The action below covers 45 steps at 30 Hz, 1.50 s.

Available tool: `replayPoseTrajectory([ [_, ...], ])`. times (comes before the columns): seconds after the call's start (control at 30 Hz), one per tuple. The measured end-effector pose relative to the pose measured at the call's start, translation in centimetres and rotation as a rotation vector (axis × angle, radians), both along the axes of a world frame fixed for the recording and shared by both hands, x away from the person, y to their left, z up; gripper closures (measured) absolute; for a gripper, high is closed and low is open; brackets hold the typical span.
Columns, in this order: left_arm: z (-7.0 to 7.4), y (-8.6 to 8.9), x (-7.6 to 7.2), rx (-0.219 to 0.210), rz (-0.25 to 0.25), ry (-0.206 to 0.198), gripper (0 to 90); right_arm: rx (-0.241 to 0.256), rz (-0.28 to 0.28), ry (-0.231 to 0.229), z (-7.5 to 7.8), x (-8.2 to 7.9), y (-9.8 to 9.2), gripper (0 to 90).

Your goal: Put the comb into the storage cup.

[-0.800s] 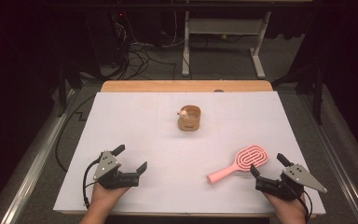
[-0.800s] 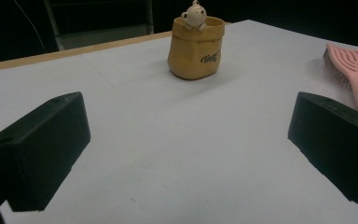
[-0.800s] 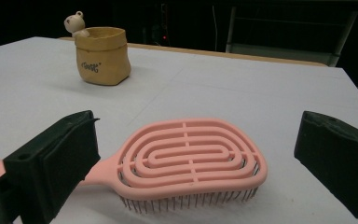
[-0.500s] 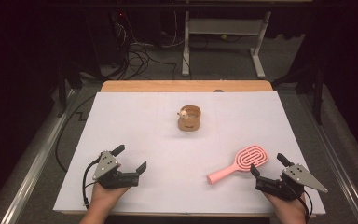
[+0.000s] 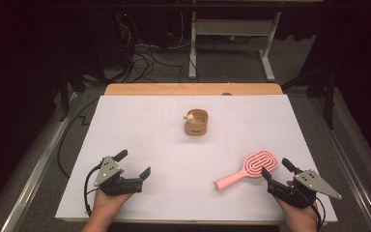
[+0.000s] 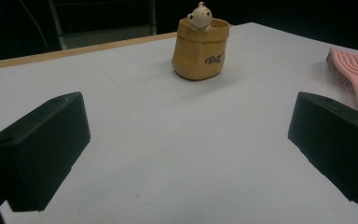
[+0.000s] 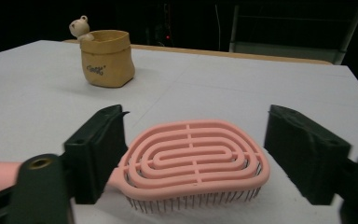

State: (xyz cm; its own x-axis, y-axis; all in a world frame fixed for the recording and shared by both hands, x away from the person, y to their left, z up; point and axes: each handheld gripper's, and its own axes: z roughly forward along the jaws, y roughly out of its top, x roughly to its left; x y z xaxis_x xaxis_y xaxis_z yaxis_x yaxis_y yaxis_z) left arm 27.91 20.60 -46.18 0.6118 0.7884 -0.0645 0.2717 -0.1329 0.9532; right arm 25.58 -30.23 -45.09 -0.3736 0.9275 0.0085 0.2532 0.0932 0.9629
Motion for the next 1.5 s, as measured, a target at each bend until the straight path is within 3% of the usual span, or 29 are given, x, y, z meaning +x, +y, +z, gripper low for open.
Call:
replayPoseTrajectory([
  [0.17, 0.0, 0.0, -0.1, -0.002, 0.001, -0.002, 0.0, 0.014, 0.038, 0.012, 0.1, -0.1, 0.1, 50.4],
  [0.37, 0.0, -0.1, -0.1, 0.0, -0.006, -0.001, 0.0, 0.036, 0.111, 0.024, 0.2, -0.2, 0.7, 70.0],
  [0.63, 0.0, -0.2, -0.1, 0.0, -0.008, -0.002, 0.0, 0.005, 0.116, 0.029, 0.3, -0.1, 1.6, 90.0],
  [1.0, 0.0, -0.1, -0.1, -0.006, -0.004, -0.007, 0.0, -0.014, 0.181, 0.054, 0.3, 0.6, 4.0, 90.0],
  [1.23, -0.1, -0.2, -0.2, -0.004, -0.006, -0.009, 0.0, -0.022, 0.219, 0.117, 0.3, 1.8, 6.3, 90.0],
  [1.5, -0.1, -0.1, -0.1, -0.002, -0.002, -0.007, 0.0, -0.073, 0.262, 0.152, 0.1, 3.0, 9.0, 90.0],
])
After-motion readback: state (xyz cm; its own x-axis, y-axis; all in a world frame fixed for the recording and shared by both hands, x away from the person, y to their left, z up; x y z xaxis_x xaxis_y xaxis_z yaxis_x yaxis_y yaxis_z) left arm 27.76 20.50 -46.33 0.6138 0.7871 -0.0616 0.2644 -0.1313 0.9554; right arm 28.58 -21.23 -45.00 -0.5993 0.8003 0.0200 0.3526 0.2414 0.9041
